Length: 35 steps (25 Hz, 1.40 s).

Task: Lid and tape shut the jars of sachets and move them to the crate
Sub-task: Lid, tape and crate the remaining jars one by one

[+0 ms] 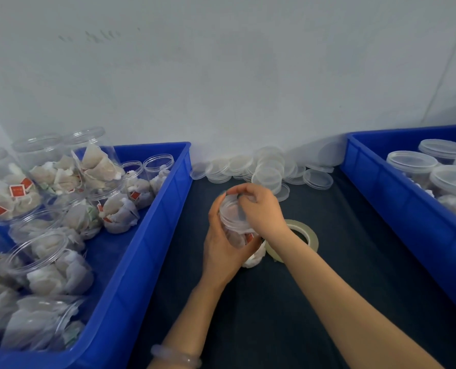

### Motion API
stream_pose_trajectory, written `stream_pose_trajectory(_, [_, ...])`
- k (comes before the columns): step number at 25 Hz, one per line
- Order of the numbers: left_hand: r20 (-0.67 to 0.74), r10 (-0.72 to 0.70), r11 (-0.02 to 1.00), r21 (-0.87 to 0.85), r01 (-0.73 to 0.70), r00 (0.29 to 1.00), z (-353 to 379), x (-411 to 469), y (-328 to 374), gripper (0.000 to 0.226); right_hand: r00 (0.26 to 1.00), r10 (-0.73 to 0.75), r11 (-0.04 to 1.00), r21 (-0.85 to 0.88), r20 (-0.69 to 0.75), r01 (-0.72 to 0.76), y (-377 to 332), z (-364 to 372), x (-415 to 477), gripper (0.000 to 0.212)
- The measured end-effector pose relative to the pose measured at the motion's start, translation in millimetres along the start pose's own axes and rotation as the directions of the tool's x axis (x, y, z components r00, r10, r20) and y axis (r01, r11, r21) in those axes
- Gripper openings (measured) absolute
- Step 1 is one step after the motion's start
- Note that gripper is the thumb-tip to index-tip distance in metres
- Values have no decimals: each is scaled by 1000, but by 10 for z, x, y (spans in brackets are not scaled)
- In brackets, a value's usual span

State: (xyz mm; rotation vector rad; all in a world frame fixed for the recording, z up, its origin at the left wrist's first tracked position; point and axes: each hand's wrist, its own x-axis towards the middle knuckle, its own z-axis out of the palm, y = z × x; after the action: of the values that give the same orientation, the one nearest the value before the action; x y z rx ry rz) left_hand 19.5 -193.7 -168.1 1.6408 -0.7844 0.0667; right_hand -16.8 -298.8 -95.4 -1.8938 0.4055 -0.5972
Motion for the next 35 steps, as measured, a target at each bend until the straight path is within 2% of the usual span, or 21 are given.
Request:
stream_pose_trajectory(3, [10, -10, 993, -122, 11, 1000, -29, 1, -1, 86, 999, -18, 1000, 17, 30, 17, 24, -9, -19, 35])
stream_pose_trajectory(6, [-3, -14, 978, -208, 13, 1000, -49, -7, 42, 68, 997, -52, 966, 255, 51, 37, 214, -63, -157, 22])
stream_pose_trajectory(8, [-31, -28, 977, -212, 21, 999, -36, 20, 97, 66, 995, -66, 923, 383, 69, 35, 381, -57, -337, 36])
stream_pose_trajectory(10, [-49, -5, 982, -187, -5, 999, 1, 38, 127, 66, 993, -101, 906, 418, 56, 68, 520, -33, -472, 57])
stream_pose_trajectory(13, [-45, 61, 982, -178, -68, 997, 32, 57, 120, 66, 988, -130, 921, 379, 89, 87, 599, -45, -529, 83])
stream_pose_trajectory(17, [-87, 72, 993, -84, -80, 994, 1, 47, 172, 76, 981, -100, 950, 309, 166, 45, 620, -122, -501, 91])
stream_pose_trajectory(19, [-87, 46, 999, 2, -46, 995, -3, 54, 216, 79, 974, -79, 954, 299, 214, 11, 645, -160, -497, 90])
stream_pose_trajectory(22, [-13, 75, 988, 134, -73, 997, -25, 75, 223, 72, 960, -75, 950, 313, 270, -14, 660, -211, -490, 83])
stream_pose_trajectory(26, [32, 66, 984, 161, -70, 997, -103, 84, 196, 75, 932, -93, 968, 252, 349, 3, 747, -264, -465, 75])
stream_pose_trajectory(29, [108, 27, 998, 47, -33, 994, -149, 71, 132, 89, 958, -99, 979, 197, 271, 45, 810, -216, -465, 96])
stream_pose_trajectory(32, [195, -89, 977, -176, 125, 977, -252, 106, -1, 106, 973, -115, 983, 167, 202, 82, 849, -151, -455, 95])
stream_pose_trajectory(33, [180, -119, 961, -225, 158, 976, -300, 131, -36, 102, 973, -114, 985, 147, 199, 86, 863, -153, -445, 94])
stream_pose_trajectory(35, [71, -159, 954, -246, 171, 985, -400, 177, -85, 65, 975, -97, 990, 124, 202, 73, 888, -170, -427, 94])
